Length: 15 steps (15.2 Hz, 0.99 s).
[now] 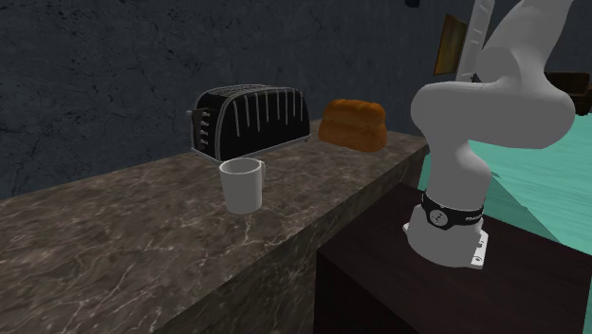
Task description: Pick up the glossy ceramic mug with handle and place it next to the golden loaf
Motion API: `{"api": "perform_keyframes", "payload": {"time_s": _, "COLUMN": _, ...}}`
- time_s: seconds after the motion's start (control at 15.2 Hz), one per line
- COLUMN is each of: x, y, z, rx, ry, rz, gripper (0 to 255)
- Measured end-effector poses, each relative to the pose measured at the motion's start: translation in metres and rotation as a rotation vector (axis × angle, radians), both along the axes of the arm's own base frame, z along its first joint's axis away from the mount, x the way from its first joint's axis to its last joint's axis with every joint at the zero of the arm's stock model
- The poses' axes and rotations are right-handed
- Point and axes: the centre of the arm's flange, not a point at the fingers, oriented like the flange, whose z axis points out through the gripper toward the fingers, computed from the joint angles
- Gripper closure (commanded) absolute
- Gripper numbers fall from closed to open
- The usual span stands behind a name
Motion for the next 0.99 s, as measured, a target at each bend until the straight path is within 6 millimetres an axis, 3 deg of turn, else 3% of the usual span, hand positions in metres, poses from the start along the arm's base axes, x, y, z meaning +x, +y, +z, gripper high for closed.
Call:
{"api": "perform_keyframes", "payload": {"time_s": 0.2, "x": 0.004, "y": -0.01, "z": -0.011, "rx": -0.004, "ry": 0.004, "rz": 0.004, "gripper": 0}}
{"api": "perform_keyframes", "payload": {"time_s": 0.99, "x": 0.042, "y": -0.117, "z": -0.111, "rx": -0.043, "ry": 0.038, "rz": 0.043, "gripper": 0}}
